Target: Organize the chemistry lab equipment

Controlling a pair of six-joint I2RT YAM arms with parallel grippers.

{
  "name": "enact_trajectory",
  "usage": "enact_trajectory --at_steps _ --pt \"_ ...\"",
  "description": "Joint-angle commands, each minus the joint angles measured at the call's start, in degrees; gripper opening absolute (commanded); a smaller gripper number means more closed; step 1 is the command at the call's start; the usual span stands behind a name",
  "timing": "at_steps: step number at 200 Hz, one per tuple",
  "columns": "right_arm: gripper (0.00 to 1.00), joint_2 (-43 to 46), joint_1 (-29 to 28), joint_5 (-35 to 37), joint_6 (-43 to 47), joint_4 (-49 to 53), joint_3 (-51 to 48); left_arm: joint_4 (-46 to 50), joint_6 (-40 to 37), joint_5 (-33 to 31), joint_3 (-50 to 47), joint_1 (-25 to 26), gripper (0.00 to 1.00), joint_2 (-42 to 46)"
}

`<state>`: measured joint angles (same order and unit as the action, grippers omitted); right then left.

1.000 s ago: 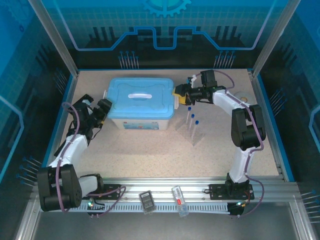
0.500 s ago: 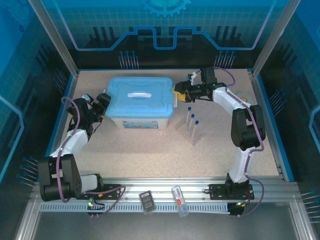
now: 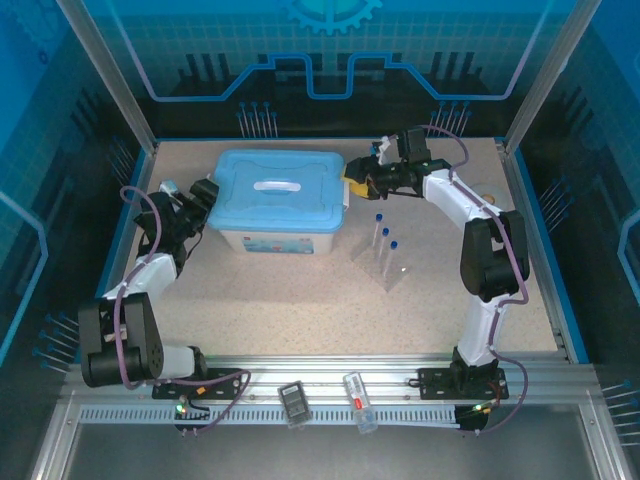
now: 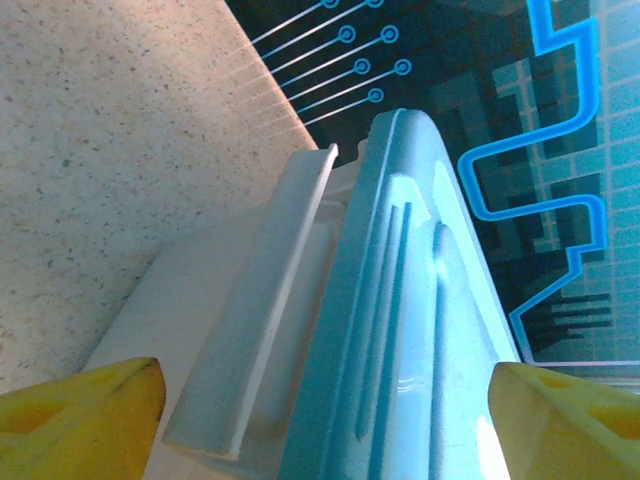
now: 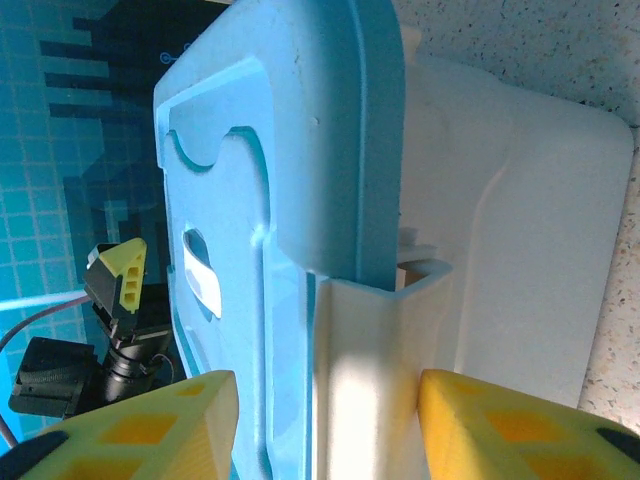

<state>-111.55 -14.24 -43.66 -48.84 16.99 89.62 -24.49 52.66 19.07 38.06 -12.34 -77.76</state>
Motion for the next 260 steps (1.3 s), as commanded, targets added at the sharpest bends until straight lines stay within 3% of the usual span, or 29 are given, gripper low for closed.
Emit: enact_trajectory --at_steps 1,27,44,141,260 --pt "0.52 1.2 -1.7 -0.8 0.1 0.4 2.0 -3.4 -0.4 2.6 2.1 0.0 0.78 -1.3" --pt "0.52 1.2 -1.8 -0.5 0.0 0.5 2.5 -2.6 -0.7 3.2 2.7 0.1 0.66 -0.7" --pt "0.52 1.2 -1.9 -0.2 -0.1 0.7 2.9 -1.1 -1.5 3.1 3.0 0.3 0.63 0.3" --pt "0.53 1.3 -4.2 2.9 2.4 5.2 7.1 12.4 -11.9 -4.0 7.2 5.9 0.63 5.7" --pt "0.53 -0.5 -7.2 6.0 4.5 10.2 12.2 22.4 -20.2 -10.1 13.4 12.9 0.62 3.0"
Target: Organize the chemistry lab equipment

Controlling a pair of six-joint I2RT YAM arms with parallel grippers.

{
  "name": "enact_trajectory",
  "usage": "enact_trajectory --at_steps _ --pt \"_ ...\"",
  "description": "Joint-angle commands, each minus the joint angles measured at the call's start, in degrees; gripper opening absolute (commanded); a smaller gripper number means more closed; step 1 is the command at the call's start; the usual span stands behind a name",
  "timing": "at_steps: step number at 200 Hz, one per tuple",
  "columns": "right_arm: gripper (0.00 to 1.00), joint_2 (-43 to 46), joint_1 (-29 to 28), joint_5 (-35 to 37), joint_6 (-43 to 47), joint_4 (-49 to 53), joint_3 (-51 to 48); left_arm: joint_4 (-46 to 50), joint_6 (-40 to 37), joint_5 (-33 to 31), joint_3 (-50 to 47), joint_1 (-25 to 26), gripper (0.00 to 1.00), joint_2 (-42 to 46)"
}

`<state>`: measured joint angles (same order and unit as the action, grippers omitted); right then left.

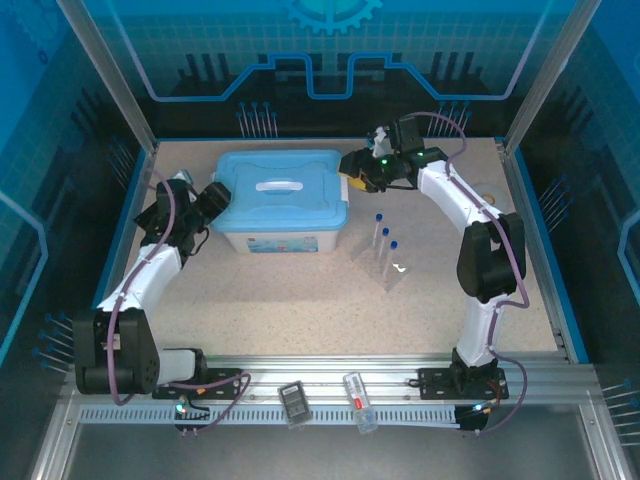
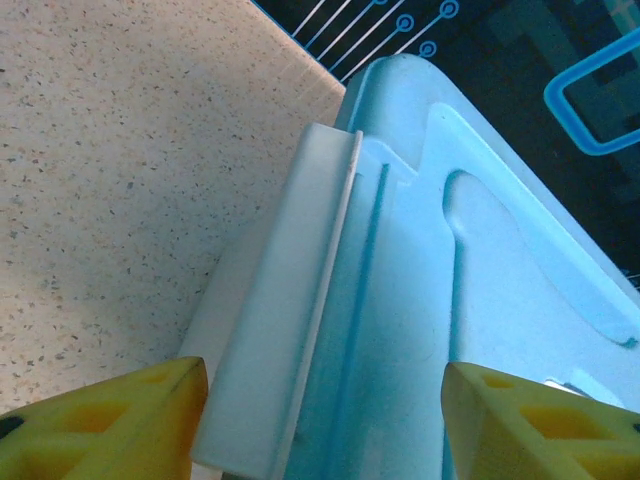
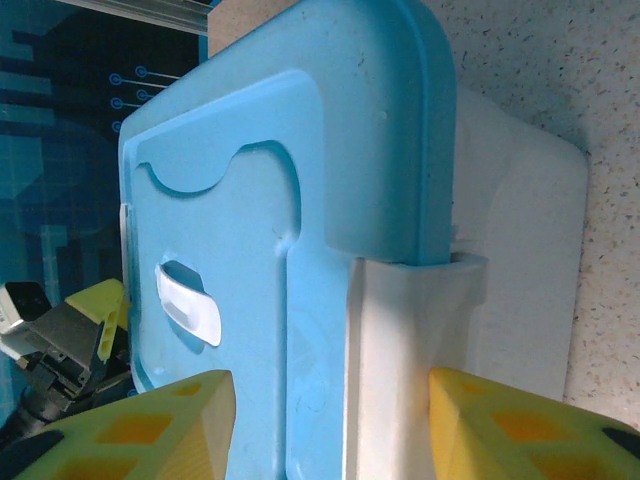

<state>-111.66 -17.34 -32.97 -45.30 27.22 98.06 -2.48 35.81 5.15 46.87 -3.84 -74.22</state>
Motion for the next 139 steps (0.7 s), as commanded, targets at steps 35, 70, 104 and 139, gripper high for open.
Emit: enact_trajectory --at_steps 35,70,104,139 --pt "0.53 -1.2 -4.5 -4.5 0.9 0.4 5.1 7.1 -7.8 0.7 9.9 7.8 0.59 -3.7" --pt "0.53 -1.4 -4.7 -4.4 0.7 0.5 5.4 11.3 -10.5 -2.4 12.7 10.4 0.56 -6.2" --pt "0.53 -1.8 -4.8 -4.5 0.6 0.5 5.8 15.0 -13.5 -5.4 15.6 13.1 0.53 -8.4" --pt "0.53 -2.3 -4.8 -4.4 0.6 0.6 6.5 15.2 -13.1 -5.0 16.2 13.6 0.59 -10.4"
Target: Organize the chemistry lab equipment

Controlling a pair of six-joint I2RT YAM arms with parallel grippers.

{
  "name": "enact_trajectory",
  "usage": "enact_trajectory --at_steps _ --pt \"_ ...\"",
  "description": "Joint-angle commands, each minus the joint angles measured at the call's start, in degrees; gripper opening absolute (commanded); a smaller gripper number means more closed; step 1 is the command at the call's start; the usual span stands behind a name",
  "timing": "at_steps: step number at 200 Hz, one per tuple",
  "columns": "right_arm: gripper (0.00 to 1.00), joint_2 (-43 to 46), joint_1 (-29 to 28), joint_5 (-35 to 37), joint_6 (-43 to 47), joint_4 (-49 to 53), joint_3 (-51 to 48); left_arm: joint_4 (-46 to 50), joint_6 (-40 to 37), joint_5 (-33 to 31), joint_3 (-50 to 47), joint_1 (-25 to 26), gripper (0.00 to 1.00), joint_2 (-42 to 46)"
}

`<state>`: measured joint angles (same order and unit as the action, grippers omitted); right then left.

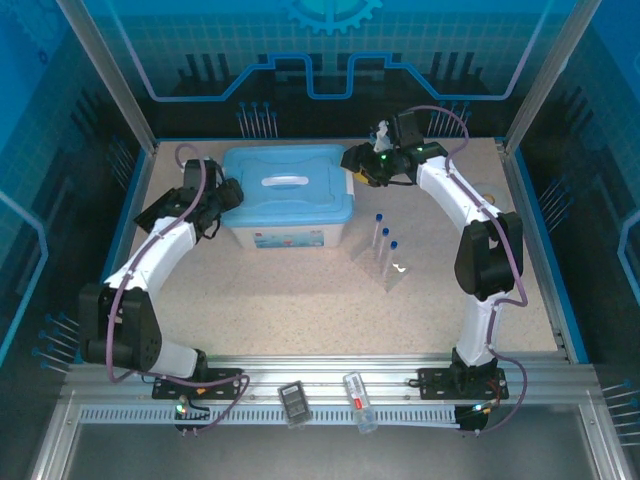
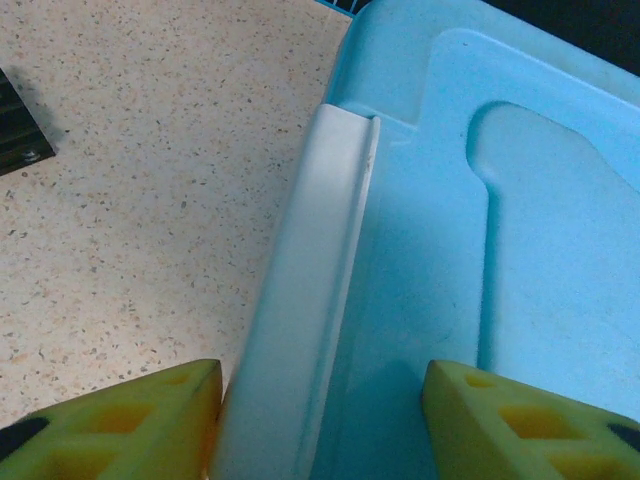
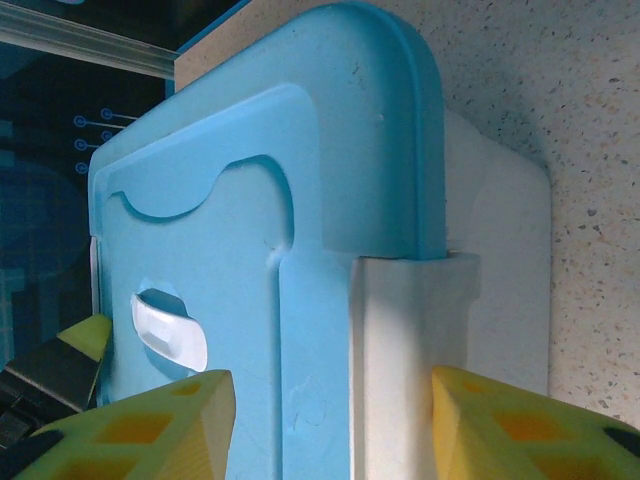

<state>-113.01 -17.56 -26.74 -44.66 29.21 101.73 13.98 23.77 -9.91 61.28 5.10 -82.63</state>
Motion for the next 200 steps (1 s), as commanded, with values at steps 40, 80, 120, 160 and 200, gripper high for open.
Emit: enact_trajectory --at_steps 40,80,120,160,200 --pt "0.53 -2.2 -3.9 -10.6 -0.5 -1.0 4.4 -2.1 1.1 13.7 4.1 4.8 0.64 -5.6" --pt "0.54 -3.5 -2.6 -10.6 -0.8 -1.2 5.8 -2.9 2.2 15.9 7.0 5.4 0.66 -9.6" --pt "0.54 -5.2 -2.1 -11.1 -0.9 -0.8 7.8 -2.9 2.8 16.4 10.1 5.4 0.69 -12.4" --pt "0.60 -1.8 0.0 -10.6 -1.0 -2.8 4.0 -1.9 4.4 16.4 10.5 3.7 0.78 -10.2" --pt "0.63 1.3 2.0 -10.9 -0.8 -4.3 0.0 -1.5 8.0 18.3 11.5 -1.8 0.85 -7.5"
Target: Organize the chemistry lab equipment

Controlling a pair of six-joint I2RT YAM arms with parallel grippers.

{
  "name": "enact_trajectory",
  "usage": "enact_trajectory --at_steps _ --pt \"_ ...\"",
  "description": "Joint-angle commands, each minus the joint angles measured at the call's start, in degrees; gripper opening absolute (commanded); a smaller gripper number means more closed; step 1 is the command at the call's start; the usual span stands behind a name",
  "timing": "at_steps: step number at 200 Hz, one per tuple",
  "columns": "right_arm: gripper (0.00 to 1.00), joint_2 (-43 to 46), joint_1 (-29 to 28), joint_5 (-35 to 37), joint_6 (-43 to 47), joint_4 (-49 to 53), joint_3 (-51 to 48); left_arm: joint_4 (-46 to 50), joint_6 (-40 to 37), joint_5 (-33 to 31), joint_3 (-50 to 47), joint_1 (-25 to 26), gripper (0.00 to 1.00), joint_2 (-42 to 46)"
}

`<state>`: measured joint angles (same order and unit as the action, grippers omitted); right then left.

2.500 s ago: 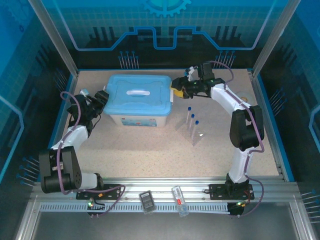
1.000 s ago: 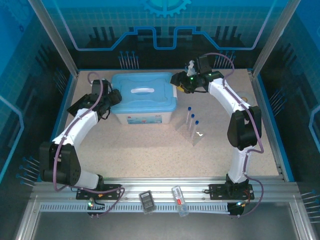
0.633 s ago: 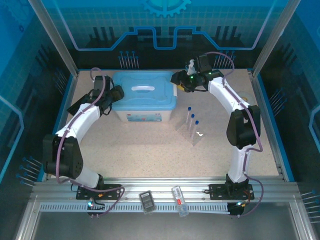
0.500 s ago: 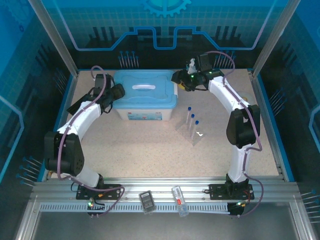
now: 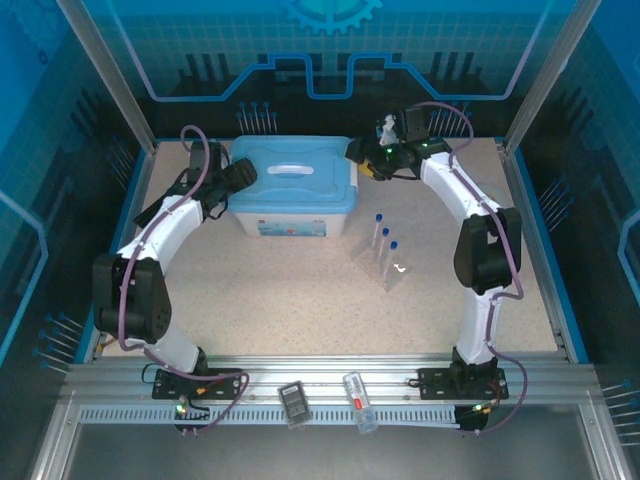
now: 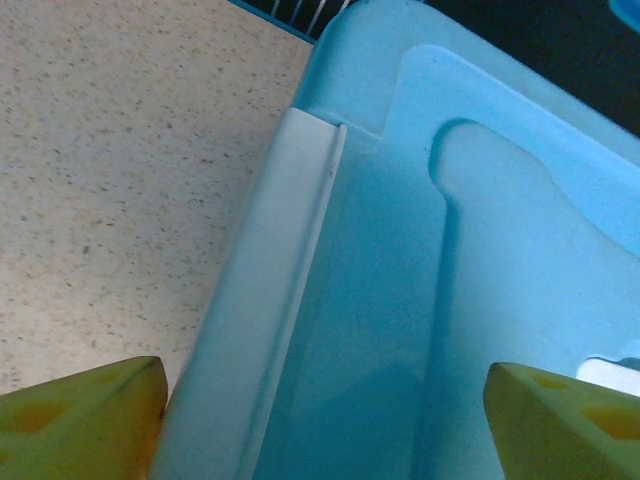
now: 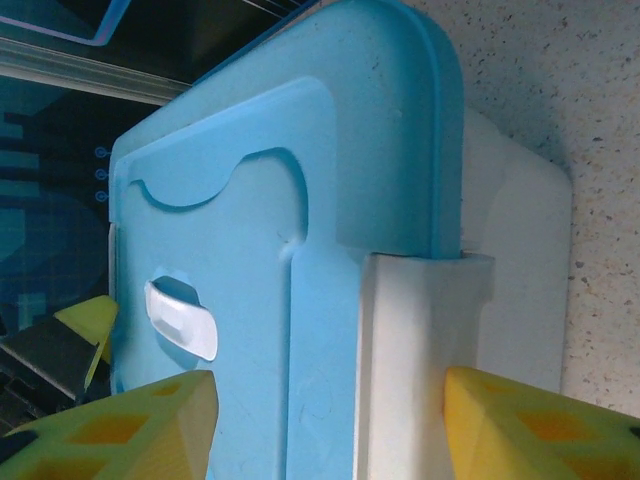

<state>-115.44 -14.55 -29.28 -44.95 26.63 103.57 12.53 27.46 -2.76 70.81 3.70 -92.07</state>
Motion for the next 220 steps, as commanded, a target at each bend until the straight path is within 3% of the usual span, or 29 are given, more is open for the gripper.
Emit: enact_trajectory --at_steps 1,49,59,138,173,220 --pt "0.63 3.8 -1.0 -8.4 -0.5 -1.7 -1.9 0.0 4.3 11.1 2.0 -0.4 0.85 2.0" --pt "0.64 5.7 0.8 -7.9 0.7 -1.5 -4.9 -2.0 6.1 11.8 0.7 -3.5 0.87 3.6" --pt "0.64 6.0 1.4 -7.8 0.7 -1.6 -5.6 -2.2 6.0 11.5 0.3 -3.7 0.95 3.9" --pt "0.66 9.3 6.6 -4.0 4.7 1.9 -7.8 -4.9 8.6 6.7 -7.6 -6.8 0.96 10.1" --pt "0.68 13.4 8.2 3.1 10.8 6.3 -7.7 -5.7 8.5 2.5 -13.1 -7.5 0.98 17.3" --pt "0.74 22.2 9.0 17.6 18.6 9.8 -12.7 -4.6 8.4 2.4 -20.4 -7.7 0.99 26.0"
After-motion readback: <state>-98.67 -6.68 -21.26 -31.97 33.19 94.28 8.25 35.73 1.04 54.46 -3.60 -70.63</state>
